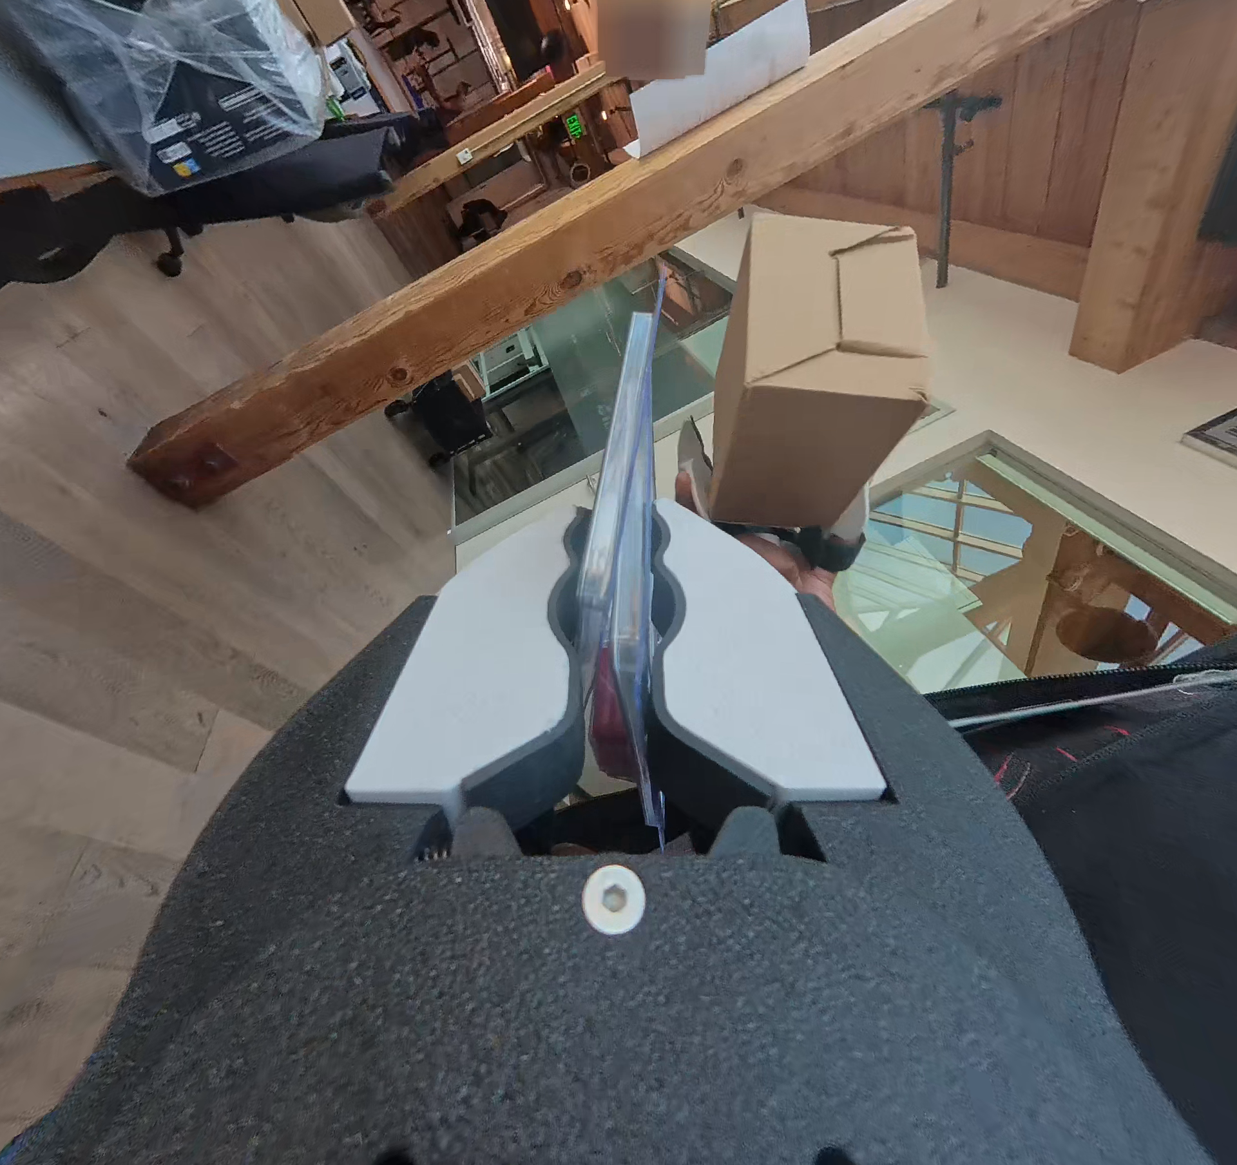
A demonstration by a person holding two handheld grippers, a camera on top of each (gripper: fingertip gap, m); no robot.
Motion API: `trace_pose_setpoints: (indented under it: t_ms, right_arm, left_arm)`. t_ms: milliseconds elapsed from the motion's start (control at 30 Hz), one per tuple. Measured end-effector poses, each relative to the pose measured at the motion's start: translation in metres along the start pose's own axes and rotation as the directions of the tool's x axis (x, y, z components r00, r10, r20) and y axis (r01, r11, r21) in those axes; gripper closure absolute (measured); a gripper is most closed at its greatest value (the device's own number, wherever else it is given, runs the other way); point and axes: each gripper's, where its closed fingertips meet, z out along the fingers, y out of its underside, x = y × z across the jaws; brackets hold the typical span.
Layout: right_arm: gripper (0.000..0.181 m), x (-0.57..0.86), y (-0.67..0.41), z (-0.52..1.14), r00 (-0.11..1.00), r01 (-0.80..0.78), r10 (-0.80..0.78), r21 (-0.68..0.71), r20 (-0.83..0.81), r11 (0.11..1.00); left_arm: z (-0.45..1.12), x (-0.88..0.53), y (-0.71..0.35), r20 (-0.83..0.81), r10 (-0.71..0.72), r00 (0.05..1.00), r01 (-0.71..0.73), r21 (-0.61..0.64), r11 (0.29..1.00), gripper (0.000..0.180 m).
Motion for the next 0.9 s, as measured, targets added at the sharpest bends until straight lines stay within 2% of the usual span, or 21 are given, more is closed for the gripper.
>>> trace_pose_setpoints:
  t_ms: [200,333,467,567,700,900]
  right_arm:
    - [0.063,0.079,-0.164,0.082,0.997,0.081,-0.081,0.037,-0.010,0.996]
    - [0.063,0.132,-0.253,0.126,0.991,0.131,-0.131,0.102,-0.009,0.986]
    - [0.063,0.178,-0.329,0.161,0.986,0.151,-0.138,0.158,-0.090,0.976]
    - [0.063,0.203,-0.373,0.184,0.979,0.183,-0.169,0.131,-0.111,0.974]
    - [0.063,0.239,-0.422,0.210,0.983,0.149,-0.131,0.143,-0.126,0.978]
    - [0.063,0.303,-0.477,0.245,0.994,0.053,-0.047,0.056,-0.100,0.997]
  left_arm:
    - [0.131,-0.048,-0.092,-0.052,0.004,0.999,-0.001,0.055,0.999,0.164]
    - [0.209,-0.094,-0.156,-0.091,0.038,0.995,-0.036,0.022,0.999,0.164]
    - [0.283,-0.131,-0.228,-0.108,0.056,0.993,-0.056,0.002,0.998,0.164]
    - [0.332,-0.153,-0.279,-0.109,0.087,0.990,-0.087,0.002,0.996,0.164]
    - [0.372,-0.204,-0.334,0.011,0.087,0.996,-0.088,0.060,0.994,0.163]
    - [0.390,-0.310,-0.382,0.287,-0.048,0.957,-0.036,0.281,0.959,0.163]
